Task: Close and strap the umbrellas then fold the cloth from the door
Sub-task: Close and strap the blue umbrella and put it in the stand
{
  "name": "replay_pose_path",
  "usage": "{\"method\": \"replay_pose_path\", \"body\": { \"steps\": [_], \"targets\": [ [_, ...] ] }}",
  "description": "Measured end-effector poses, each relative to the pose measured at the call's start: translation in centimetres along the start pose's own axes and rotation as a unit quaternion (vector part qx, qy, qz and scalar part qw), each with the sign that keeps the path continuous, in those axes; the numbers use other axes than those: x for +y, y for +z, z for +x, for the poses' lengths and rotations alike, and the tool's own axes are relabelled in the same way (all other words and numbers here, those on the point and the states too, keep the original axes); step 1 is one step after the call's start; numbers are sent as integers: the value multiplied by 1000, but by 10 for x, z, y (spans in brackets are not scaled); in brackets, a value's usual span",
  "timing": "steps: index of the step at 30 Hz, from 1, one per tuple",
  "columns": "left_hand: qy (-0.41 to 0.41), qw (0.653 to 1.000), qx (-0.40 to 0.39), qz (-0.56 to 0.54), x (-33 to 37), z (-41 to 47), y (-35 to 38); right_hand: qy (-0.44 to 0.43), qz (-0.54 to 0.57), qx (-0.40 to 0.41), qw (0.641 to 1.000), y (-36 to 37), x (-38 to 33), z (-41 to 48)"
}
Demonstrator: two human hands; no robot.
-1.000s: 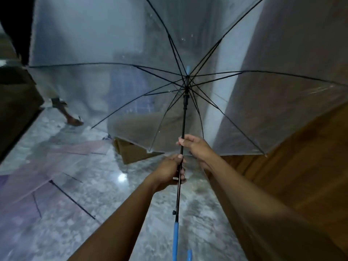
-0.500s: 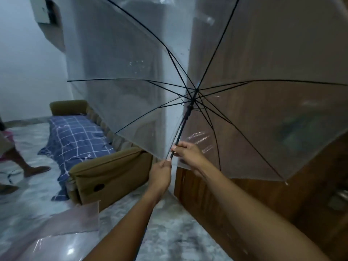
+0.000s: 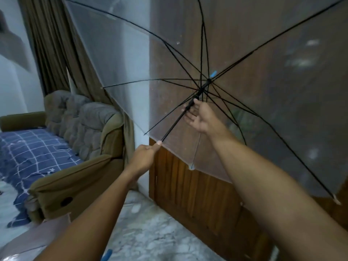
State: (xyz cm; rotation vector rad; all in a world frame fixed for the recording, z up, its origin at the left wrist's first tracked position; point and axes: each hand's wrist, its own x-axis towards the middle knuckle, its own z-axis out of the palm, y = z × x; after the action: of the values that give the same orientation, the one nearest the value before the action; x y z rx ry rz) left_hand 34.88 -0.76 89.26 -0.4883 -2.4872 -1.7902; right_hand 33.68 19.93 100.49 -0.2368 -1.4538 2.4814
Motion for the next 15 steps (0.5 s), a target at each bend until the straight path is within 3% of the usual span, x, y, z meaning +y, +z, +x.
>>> {"method": "replay_pose_path", "body": {
  "steps": [10, 15],
  "targets": [
    [30, 991, -127, 19, 47, -71, 91, -37, 131, 133, 982, -96, -55, -55],
    [19, 990, -138, 10, 63, -92, 131, -17, 98, 115, 988, -114, -33, -93]
  ]
}}
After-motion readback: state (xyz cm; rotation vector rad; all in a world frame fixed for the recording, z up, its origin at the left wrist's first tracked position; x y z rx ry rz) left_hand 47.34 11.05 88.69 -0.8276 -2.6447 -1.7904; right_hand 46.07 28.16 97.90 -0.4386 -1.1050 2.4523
